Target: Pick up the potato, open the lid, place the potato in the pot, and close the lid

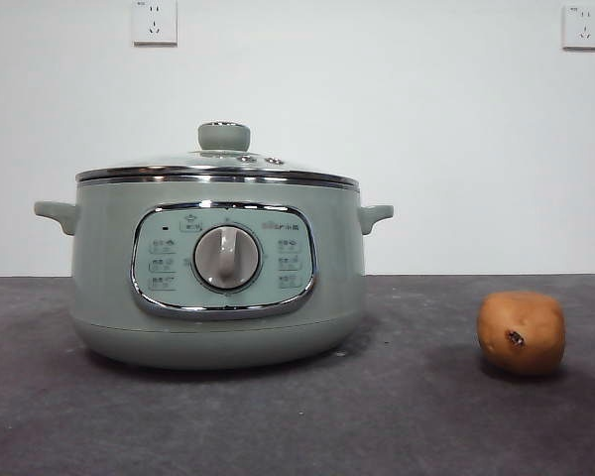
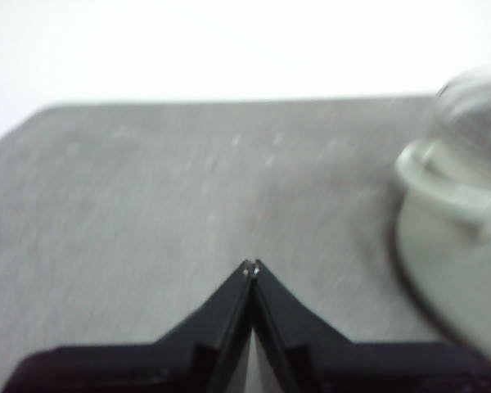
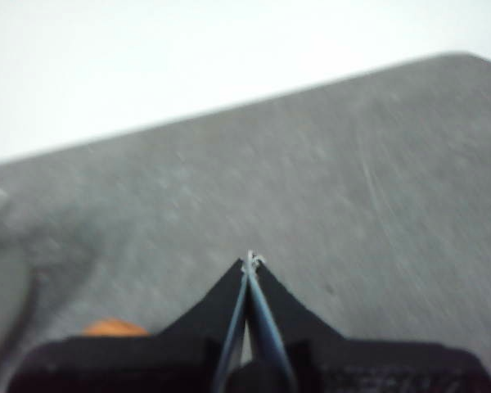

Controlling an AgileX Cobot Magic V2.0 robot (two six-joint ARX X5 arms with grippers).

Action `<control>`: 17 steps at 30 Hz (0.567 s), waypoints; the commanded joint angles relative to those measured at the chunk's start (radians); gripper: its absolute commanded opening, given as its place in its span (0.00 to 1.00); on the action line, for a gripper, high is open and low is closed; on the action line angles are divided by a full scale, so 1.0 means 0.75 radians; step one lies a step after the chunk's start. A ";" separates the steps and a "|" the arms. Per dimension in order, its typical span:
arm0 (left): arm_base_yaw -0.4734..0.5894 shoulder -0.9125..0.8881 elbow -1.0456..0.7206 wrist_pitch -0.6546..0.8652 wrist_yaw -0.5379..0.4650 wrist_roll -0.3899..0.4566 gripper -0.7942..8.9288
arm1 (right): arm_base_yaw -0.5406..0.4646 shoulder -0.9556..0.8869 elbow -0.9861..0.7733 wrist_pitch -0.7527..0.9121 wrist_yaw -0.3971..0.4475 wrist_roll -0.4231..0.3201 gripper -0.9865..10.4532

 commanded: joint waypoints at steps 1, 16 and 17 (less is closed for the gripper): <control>0.005 0.007 0.042 0.012 0.037 0.014 0.08 | 0.001 0.027 0.065 0.007 -0.032 0.054 0.09; 0.004 0.347 0.421 -0.154 0.293 -0.108 0.48 | 0.001 0.499 0.541 -0.217 -0.323 0.053 0.47; 0.004 0.380 0.453 -0.176 0.322 -0.110 0.48 | 0.001 0.542 0.580 -0.274 -0.340 0.052 0.51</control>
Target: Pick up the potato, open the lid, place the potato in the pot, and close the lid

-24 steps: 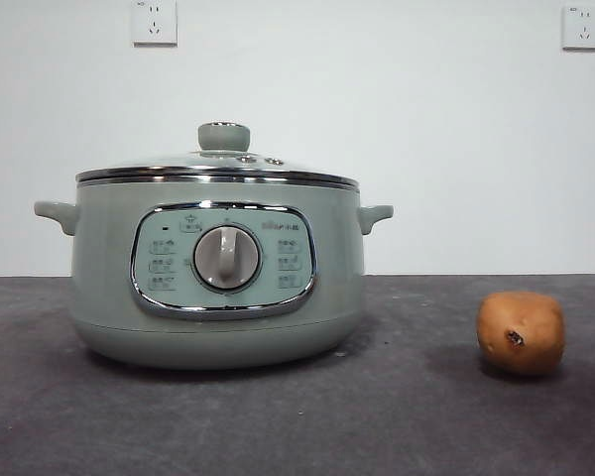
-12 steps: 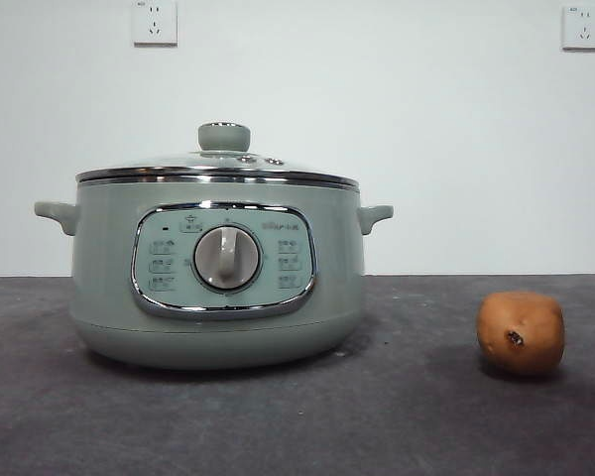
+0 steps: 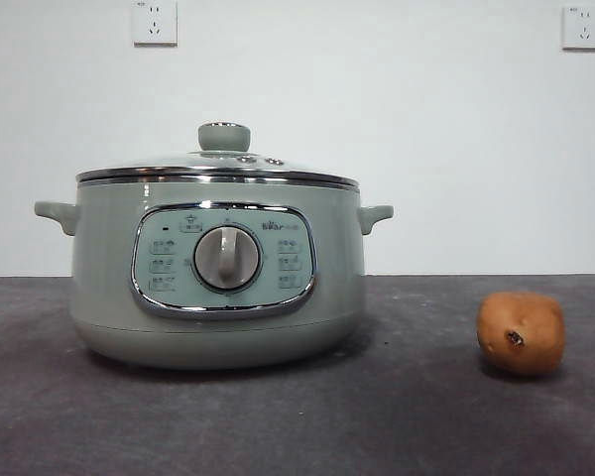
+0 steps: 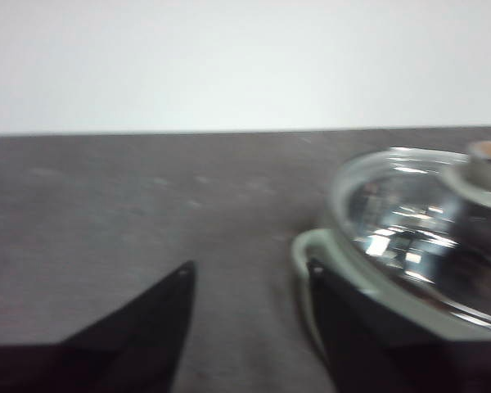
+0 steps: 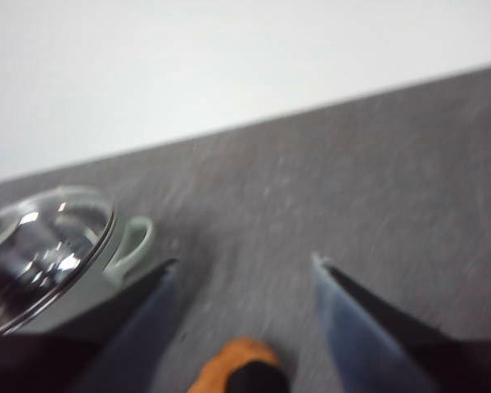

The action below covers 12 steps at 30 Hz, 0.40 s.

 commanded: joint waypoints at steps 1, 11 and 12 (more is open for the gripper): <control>0.004 0.073 0.068 -0.037 0.073 -0.036 0.48 | 0.001 0.105 0.098 -0.133 -0.046 0.009 0.55; 0.004 0.311 0.227 -0.186 0.125 -0.101 0.48 | 0.001 0.433 0.347 -0.557 -0.087 0.010 0.58; 0.004 0.341 0.249 -0.230 0.154 -0.121 0.48 | 0.001 0.467 0.364 -0.588 -0.101 0.009 0.58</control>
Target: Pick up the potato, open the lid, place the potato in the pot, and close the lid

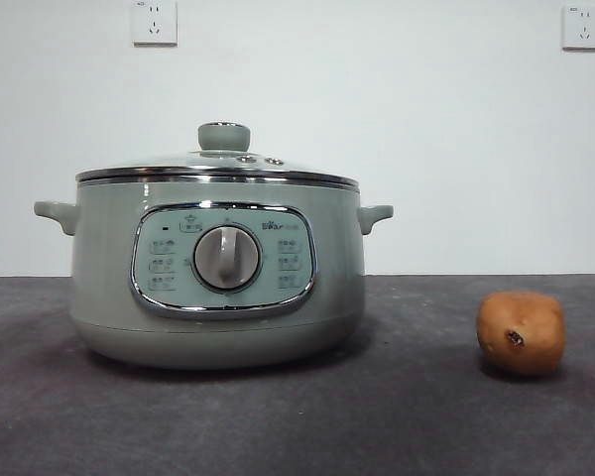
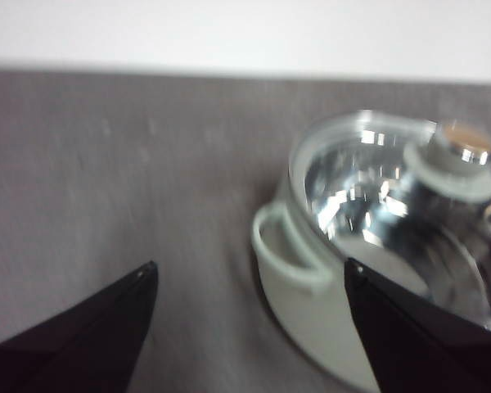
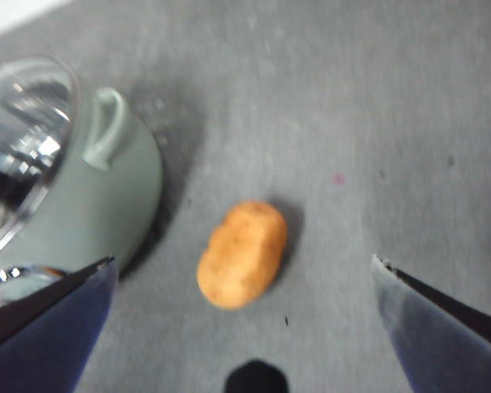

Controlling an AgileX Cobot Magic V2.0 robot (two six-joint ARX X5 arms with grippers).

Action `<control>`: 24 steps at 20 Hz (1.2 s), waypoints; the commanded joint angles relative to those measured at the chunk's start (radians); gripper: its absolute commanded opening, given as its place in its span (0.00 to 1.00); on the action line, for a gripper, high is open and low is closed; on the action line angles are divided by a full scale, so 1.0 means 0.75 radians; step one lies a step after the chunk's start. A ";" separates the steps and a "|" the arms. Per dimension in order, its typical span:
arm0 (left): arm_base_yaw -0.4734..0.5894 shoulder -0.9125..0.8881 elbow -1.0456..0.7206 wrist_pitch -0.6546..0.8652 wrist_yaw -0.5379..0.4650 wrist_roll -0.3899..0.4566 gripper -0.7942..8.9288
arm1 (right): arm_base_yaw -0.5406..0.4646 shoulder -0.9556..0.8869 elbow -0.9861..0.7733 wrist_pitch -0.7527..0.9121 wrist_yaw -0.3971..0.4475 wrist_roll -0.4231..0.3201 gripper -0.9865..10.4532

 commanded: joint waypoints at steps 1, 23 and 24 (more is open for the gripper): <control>0.003 0.058 0.045 -0.075 0.061 -0.061 0.48 | 0.001 0.070 0.040 -0.060 -0.036 0.005 0.58; -0.090 0.461 0.301 -0.390 0.257 -0.014 0.73 | 0.584 1.105 0.430 -0.091 0.358 0.311 0.77; -0.090 0.461 0.301 -0.391 0.257 -0.014 0.73 | 0.585 1.140 0.430 -0.075 0.369 0.312 0.77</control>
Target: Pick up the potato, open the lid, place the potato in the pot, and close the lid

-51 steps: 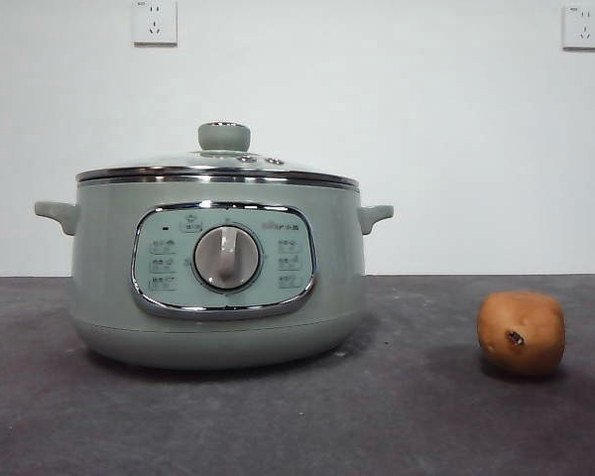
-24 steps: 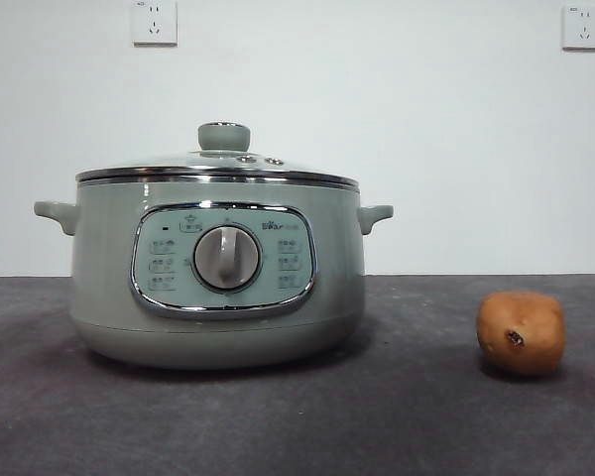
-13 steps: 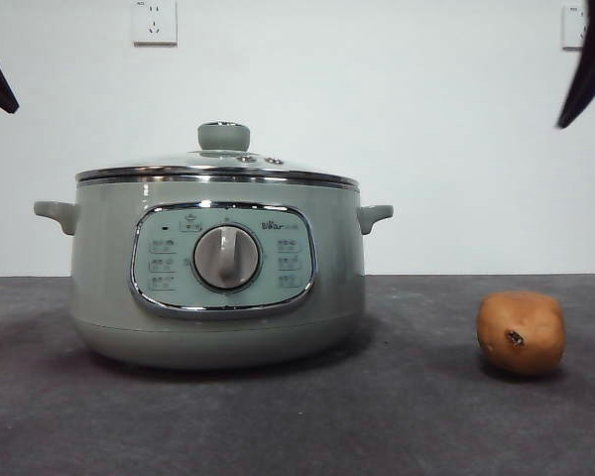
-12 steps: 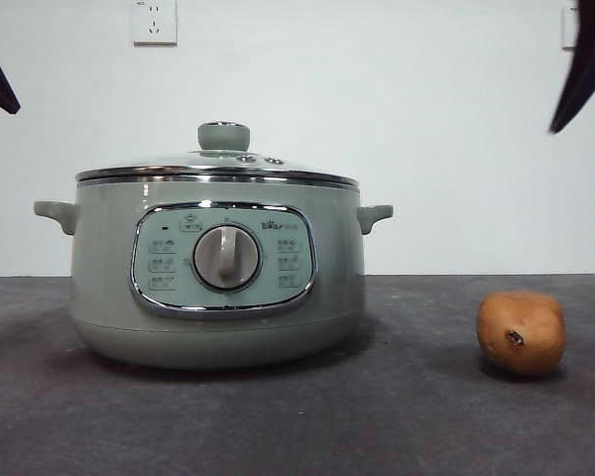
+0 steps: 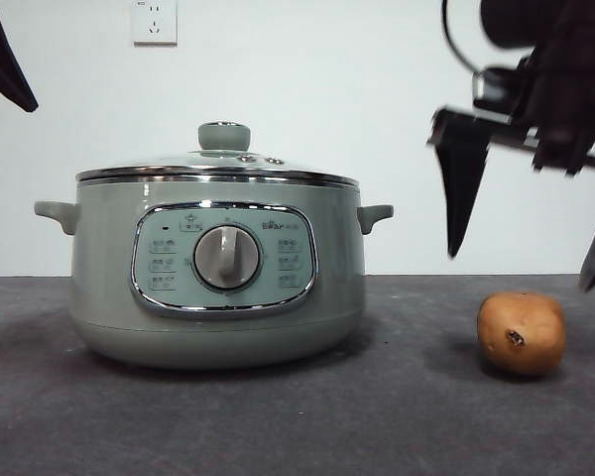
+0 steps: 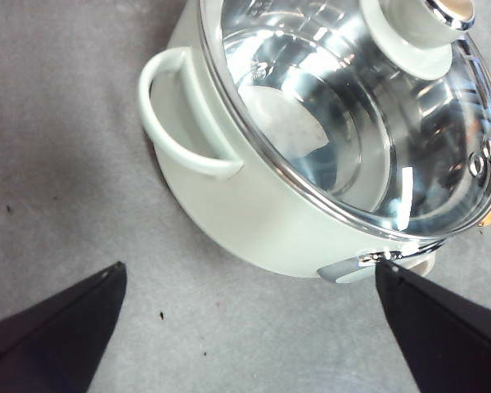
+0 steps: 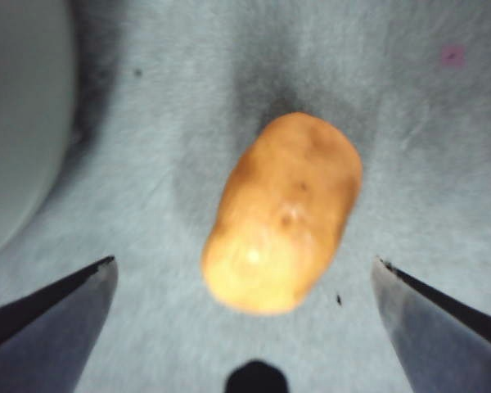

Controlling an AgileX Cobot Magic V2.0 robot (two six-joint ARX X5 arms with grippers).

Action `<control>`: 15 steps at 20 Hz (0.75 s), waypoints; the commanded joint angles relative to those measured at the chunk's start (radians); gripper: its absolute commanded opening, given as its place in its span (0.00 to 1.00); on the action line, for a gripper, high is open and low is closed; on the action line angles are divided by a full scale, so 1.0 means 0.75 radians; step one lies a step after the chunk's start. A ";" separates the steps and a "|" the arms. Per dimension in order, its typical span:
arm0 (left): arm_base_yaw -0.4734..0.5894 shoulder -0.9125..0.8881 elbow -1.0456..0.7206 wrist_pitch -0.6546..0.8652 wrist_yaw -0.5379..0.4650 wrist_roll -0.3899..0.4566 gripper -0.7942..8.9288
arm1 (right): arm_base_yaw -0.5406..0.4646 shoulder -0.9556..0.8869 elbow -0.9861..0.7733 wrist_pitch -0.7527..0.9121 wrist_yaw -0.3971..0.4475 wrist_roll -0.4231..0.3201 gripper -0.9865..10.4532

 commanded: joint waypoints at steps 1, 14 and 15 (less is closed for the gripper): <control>-0.003 0.002 0.009 -0.002 0.006 0.017 0.73 | 0.005 0.079 -0.002 0.028 0.030 0.053 0.77; -0.018 0.090 0.119 0.005 -0.041 0.052 0.72 | 0.004 0.236 -0.002 0.111 0.043 -0.011 0.07; -0.034 0.127 0.162 -0.004 -0.040 0.062 0.72 | 0.004 0.236 -0.002 0.110 0.042 -0.027 0.08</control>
